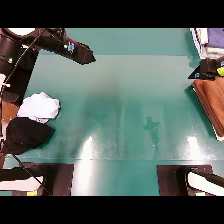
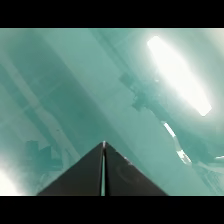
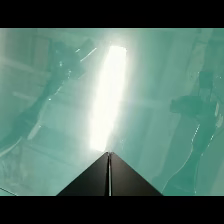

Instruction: Fold the shirts.

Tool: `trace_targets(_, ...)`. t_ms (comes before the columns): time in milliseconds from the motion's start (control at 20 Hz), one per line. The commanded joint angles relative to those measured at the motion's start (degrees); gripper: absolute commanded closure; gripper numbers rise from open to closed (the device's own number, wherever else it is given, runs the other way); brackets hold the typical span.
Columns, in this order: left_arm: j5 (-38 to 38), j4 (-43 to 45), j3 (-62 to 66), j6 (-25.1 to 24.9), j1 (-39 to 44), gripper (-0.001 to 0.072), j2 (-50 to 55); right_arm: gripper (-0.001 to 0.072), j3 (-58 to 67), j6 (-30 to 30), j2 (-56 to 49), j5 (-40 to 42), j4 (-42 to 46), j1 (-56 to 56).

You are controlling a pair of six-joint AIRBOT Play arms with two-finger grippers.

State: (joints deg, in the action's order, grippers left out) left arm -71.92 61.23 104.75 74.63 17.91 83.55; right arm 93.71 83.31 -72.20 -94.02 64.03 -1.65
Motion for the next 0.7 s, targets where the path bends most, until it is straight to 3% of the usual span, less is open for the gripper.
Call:
trace_targets(0, 0.02, 0.00, 0.00, 0.00, 0.02, 0.0685, 0.00, 0.0698, -0.02, -0.02, 0.04, -0.04, -0.02, -0.13)
trace_targets(450, 0.07, 0.00, 0.00, -0.02, 0.02, 0.0685, 0.00, 0.0698, -0.02, -0.02, 0.04, -0.33, -0.02, -0.13)
trace_targets(650, 4.83, -1.38, 0.00, 0.46, 0.02, 0.0685, 0.02, 0.0698, -0.02, -0.02, 0.04, -0.57, 0.00, -0.13)
